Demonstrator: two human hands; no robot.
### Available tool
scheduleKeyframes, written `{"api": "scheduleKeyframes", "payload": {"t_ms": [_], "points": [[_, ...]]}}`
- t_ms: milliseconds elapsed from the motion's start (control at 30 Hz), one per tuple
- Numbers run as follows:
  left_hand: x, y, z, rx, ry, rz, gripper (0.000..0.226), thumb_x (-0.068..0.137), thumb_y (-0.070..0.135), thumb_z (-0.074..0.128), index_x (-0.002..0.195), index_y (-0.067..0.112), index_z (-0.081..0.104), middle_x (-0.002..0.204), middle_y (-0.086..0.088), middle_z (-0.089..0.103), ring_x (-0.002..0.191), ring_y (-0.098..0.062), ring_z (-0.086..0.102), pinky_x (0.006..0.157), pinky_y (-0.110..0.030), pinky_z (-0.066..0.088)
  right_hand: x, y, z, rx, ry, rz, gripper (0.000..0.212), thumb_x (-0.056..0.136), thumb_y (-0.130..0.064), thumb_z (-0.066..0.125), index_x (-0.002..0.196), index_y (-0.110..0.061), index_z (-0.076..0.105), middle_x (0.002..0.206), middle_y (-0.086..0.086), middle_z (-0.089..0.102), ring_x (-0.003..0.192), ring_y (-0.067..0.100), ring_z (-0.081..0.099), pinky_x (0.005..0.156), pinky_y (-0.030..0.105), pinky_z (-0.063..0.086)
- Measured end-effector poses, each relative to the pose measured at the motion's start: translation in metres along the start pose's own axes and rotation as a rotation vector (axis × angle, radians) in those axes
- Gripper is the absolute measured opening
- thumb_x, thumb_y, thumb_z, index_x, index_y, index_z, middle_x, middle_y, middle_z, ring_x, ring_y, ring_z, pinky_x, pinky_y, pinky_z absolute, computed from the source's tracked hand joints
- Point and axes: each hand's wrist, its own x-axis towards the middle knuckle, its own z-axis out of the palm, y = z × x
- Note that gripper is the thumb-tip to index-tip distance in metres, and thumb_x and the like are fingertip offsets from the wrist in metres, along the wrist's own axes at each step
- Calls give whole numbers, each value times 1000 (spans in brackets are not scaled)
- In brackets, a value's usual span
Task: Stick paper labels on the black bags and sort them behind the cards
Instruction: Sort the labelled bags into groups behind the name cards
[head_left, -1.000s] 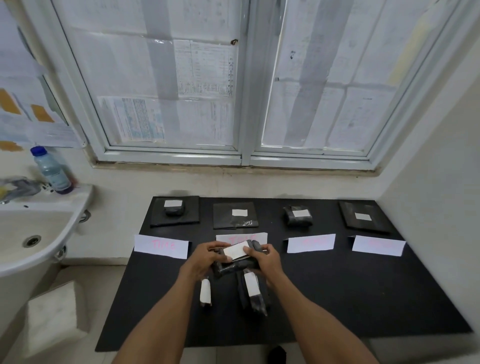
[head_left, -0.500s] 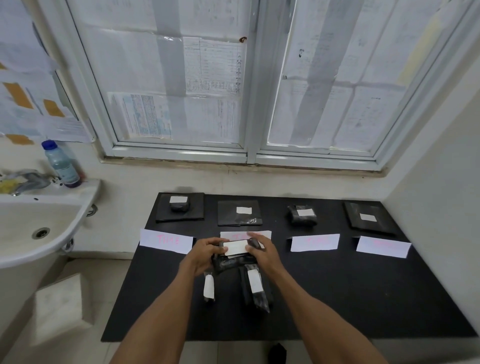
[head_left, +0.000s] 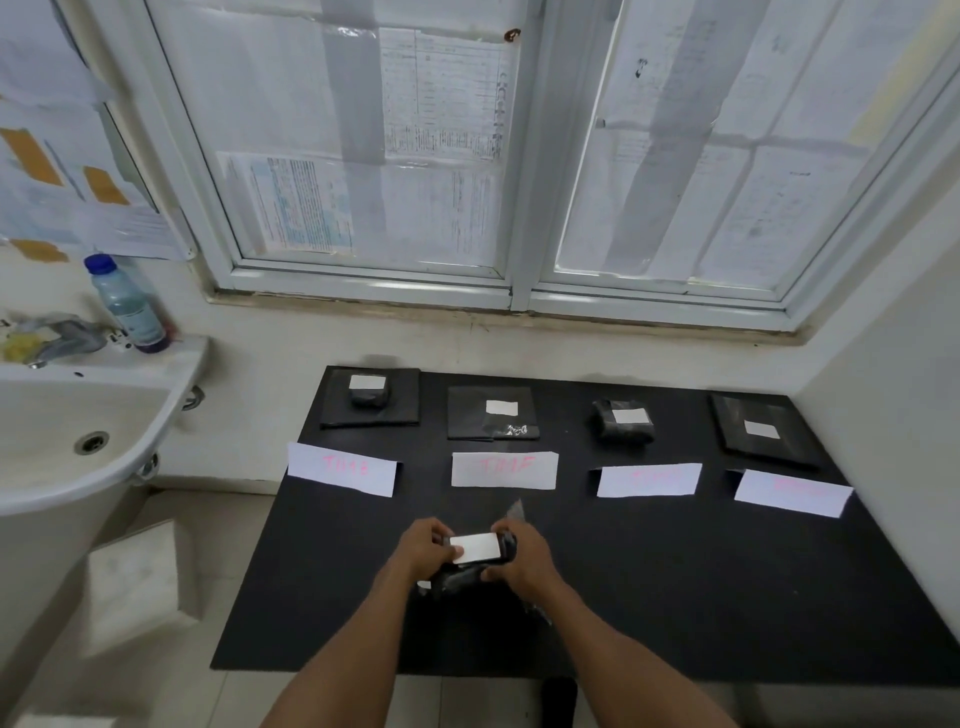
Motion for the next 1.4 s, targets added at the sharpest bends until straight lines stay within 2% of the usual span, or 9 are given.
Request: {"api": "scheduleKeyframes", "payload": {"t_ms": [267, 500, 633, 733, 833, 933, 1133, 1300, 1400], "points": [[15, -19, 15, 117, 38, -51, 18, 86, 18, 67, 97, 17, 53, 102, -2, 56, 94, -17, 57, 83, -27, 49, 16, 8, 27, -218, 31, -97, 52, 61, -19, 76, 106, -27, 53, 114, -11, 49, 104, 13, 50, 84, 24, 44], [17, -11, 16, 186, 94, -28, 21, 82, 16, 71, 76, 24, 53, 97, -3, 62, 89, -15, 57, 81, -26, 47, 16, 8, 38, -370, 114, -64, 35, 75, -26, 68, 104, -28, 48, 114, -8, 52, 105, 19, 51, 84, 37, 45], [17, -3, 9, 131, 67, 1, 16, 81, 16, 73, 77, 22, 58, 90, 1, 63, 90, -17, 63, 80, -26, 50, 14, 5, 30, -310, 107, -42, 34, 75, -32, 73, 100, -26, 51, 108, -9, 53, 102, 17, 48, 85, 34, 42], [17, 4, -2, -62, 35, 1, 17, 81, 7, 72, 72, 16, 61, 88, -9, 66, 85, -24, 66, 82, -39, 58, 14, -2, 21, -175, 109, -73, 37, 70, -24, 79, 95, -25, 52, 95, -10, 54, 90, 12, 51, 71, 16, 41], [4, 16, -17, -292, -12, -30, 4, 88, -2, 63, 90, 1, 63, 87, -14, 61, 74, -21, 61, 57, -30, 60, 13, -15, 9, -9, 56, -106, 46, 69, -10, 81, 109, -16, 61, 93, -8, 59, 83, 4, 57, 67, 2, 42], [-4, 19, -30, -363, -89, 42, 27, 88, -9, 58, 112, 2, 64, 97, -14, 61, 80, -18, 62, 61, -24, 60, 9, -24, -2, 98, 56, -145, 54, 67, -14, 84, 117, -21, 66, 102, -5, 64, 91, 8, 65, 84, 18, 55], [-15, 16, -45, -201, -140, 150, 41, 74, -13, 65, 104, 13, 74, 98, -15, 66, 83, -21, 64, 78, -28, 56, 5, -34, -16, 90, 71, -142, 45, 68, -15, 84, 111, -19, 70, 106, 4, 66, 89, 17, 67, 79, 32, 59], [-26, 26, -50, -256, -79, 182, 42, 73, -10, 72, 109, 11, 72, 106, -13, 71, 89, -19, 68, 82, -26, 57, 4, -44, -30, 177, 49, -87, 48, 66, -1, 83, 112, -4, 69, 103, 3, 65, 93, 15, 63, 67, 9, 53], [-27, 34, -53, -263, -83, 184, 37, 72, 0, 79, 107, 11, 73, 104, -11, 72, 89, -19, 70, 80, -25, 58, 5, -46, -36, 194, 69, -100, 49, 63, -2, 85, 109, -3, 70, 102, 4, 67, 91, 14, 63, 63, 6, 50]]}}
